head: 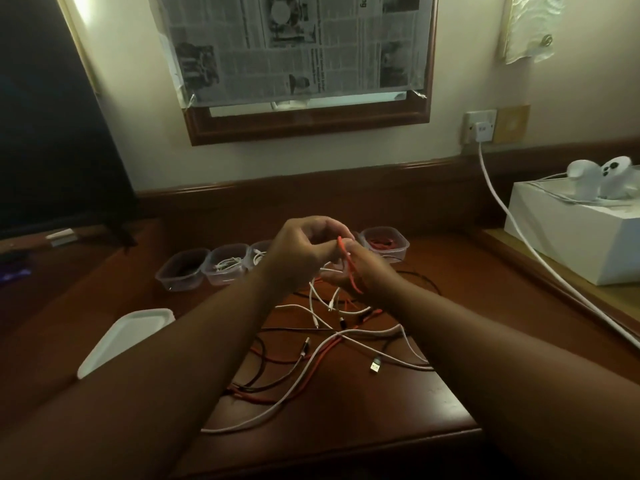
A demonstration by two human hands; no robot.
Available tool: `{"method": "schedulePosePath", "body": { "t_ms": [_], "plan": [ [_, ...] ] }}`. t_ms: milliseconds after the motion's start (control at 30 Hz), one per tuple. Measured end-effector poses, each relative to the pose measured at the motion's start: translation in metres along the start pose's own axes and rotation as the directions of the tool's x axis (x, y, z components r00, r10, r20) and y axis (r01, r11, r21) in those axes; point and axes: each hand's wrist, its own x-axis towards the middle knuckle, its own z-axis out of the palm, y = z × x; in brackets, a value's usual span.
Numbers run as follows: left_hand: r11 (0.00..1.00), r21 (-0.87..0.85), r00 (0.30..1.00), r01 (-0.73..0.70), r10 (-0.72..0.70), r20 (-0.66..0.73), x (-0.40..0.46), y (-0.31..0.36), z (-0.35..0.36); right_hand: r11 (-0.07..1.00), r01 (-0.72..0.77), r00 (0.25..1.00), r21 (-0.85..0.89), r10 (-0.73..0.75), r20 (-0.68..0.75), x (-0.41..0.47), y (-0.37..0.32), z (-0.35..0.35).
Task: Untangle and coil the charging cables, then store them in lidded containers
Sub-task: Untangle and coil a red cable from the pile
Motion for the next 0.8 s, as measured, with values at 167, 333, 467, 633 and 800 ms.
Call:
{"method": "schedulePosePath", "body": {
  "t_ms": [167,333,467,633,800],
  "plan": [
    [0.941,-0.308,0.985,0.138,-0.164,-0.057,-0.013,-0.011,0.003,0.996,0.051,0.995,-0.066,-0.056,-0.078,0.004,0.000,0.017],
    [0.934,-0.064,0.887,0.352,-0.354,-0.297,0.001,-0.059,0.012,0.978,0.075,0.967,0.196,-0.023,-0.253,0.000,0.003,0.026],
    [0.943,-0.010,0.936,0.334,-0.333,-0.114,0.013,-0.092,0.018,0.963,0.104,0.986,0.249,-0.066,-0.155,-0.008,-0.008,0.020],
    [0.934,0.095,0.924,0.343,-0.317,-0.215,0.033,-0.120,0.021,0.952,0.126,0.990,0.278,-0.102,-0.101,-0.012,-0.013,0.015],
    [0.893,0.321,0.937,0.316,-0.241,-0.253,0.050,-0.144,0.019,0.940,0.073,0.994,0.332,-0.043,-0.097,-0.013,0.005,0.008]
  ]
}}
